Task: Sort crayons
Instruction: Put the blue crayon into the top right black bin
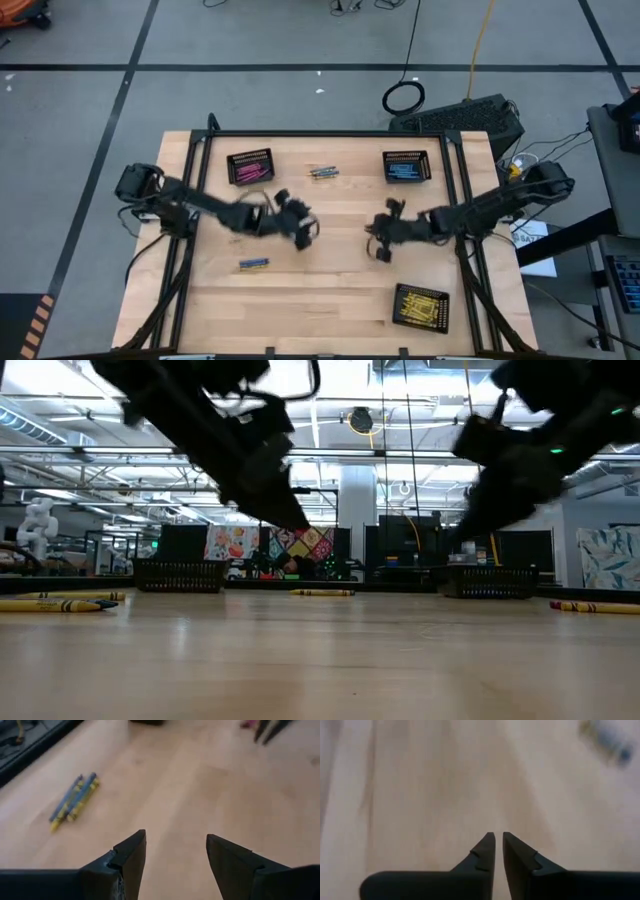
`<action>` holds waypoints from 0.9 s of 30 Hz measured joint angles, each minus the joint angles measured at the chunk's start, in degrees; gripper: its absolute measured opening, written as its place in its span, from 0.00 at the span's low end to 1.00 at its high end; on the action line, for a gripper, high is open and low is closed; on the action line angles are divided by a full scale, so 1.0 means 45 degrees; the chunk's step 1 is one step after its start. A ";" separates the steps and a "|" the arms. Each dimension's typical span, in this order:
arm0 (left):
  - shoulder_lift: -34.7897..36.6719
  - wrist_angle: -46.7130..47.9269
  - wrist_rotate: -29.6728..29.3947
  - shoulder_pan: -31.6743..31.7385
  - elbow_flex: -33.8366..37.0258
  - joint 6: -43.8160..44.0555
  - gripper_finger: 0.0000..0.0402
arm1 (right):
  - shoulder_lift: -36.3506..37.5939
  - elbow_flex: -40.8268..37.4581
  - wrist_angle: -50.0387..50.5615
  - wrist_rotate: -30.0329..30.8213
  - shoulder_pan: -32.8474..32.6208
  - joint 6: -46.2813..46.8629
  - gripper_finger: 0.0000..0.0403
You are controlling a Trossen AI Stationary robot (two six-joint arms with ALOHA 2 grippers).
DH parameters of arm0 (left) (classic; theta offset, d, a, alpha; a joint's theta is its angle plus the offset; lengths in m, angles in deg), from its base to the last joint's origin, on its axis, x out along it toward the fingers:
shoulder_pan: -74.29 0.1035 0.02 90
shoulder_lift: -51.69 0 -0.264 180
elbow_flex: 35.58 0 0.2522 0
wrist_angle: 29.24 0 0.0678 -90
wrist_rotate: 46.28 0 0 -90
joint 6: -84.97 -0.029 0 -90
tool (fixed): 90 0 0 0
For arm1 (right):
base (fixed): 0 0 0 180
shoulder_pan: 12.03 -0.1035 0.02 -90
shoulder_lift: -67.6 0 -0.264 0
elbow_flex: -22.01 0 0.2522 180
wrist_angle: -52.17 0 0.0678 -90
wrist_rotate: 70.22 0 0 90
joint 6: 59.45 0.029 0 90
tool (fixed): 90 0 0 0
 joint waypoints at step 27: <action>0.2025 -0.0101 0.3915 0.5867 0.2889 -0.5650 0.53 | -0.1253 0.2096 -0.1494 -0.1056 0.5394 -0.1695 0.05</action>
